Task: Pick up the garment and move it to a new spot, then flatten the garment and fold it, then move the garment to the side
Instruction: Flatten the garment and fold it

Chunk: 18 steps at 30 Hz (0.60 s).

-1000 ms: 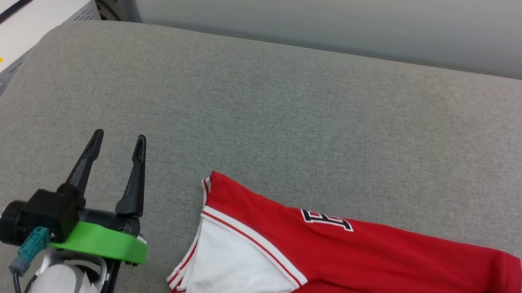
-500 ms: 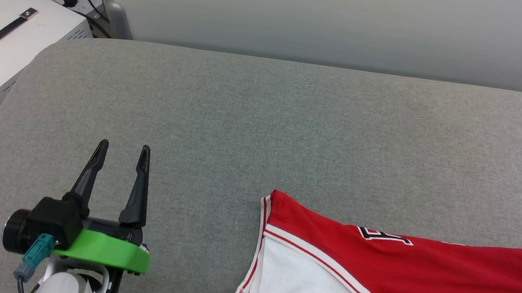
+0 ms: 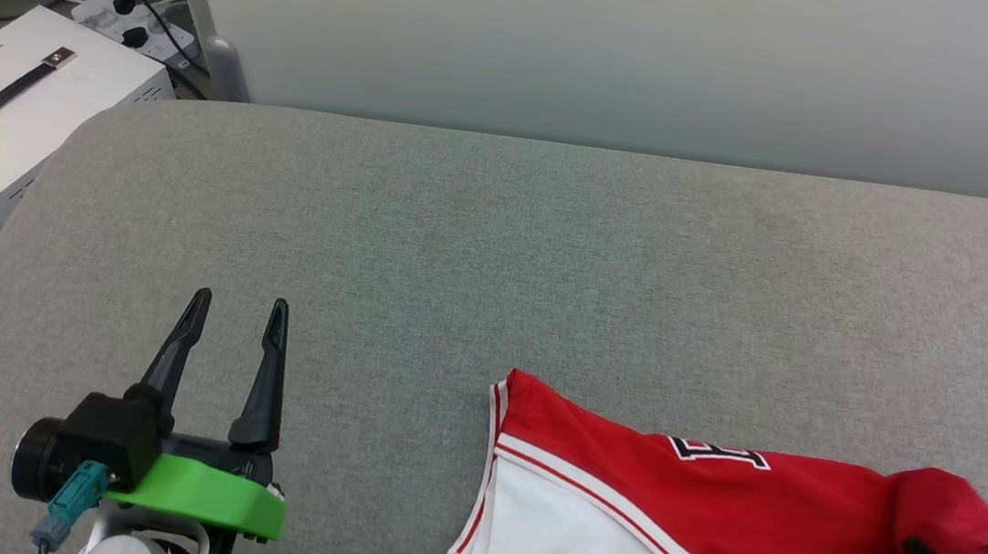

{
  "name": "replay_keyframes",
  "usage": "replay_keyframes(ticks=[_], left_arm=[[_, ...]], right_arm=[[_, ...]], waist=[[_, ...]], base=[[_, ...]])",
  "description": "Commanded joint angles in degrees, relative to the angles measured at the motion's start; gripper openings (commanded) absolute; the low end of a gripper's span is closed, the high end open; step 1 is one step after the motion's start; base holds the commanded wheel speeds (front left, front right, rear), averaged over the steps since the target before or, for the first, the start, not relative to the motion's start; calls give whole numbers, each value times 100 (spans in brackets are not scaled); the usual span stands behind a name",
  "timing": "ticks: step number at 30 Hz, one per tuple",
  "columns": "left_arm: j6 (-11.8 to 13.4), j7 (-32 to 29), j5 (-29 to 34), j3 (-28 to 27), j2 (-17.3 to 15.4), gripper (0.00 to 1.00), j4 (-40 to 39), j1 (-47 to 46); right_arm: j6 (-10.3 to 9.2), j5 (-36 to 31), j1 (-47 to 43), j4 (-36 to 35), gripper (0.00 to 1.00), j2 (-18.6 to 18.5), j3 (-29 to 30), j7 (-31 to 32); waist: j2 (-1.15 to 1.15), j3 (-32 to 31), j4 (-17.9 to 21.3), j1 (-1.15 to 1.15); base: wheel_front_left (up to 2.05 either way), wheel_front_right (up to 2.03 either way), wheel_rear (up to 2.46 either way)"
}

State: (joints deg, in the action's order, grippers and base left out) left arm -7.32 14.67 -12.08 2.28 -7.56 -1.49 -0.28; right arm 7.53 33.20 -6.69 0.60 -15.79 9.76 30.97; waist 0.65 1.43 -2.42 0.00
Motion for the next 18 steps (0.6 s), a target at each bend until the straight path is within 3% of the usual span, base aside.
replay_keyframes(ticks=[1, 12, 18], left_arm=[[-16, 33, 4, 11, -8, 100, -3, 90], [-16, 33, -5, 32, -49, 100, 46, -21], [-16, 33, -9, 15, -76, 100, 56, -43]], right_arm=[[-4, 13, -66, -185, 0, 142, -180, 97], [-4, 85, 212, -794, 0, 1063, -1199, 569], [-4, 53, 439, -646, 0, 1255, -1736, 535]], waist=[[-65, 4, -13, 0], [-65, 18, -224, 0], [-65, 49, -312, 0]], base=[[0, 0, 0], [0, 0, 0], [0, 0, 0]])
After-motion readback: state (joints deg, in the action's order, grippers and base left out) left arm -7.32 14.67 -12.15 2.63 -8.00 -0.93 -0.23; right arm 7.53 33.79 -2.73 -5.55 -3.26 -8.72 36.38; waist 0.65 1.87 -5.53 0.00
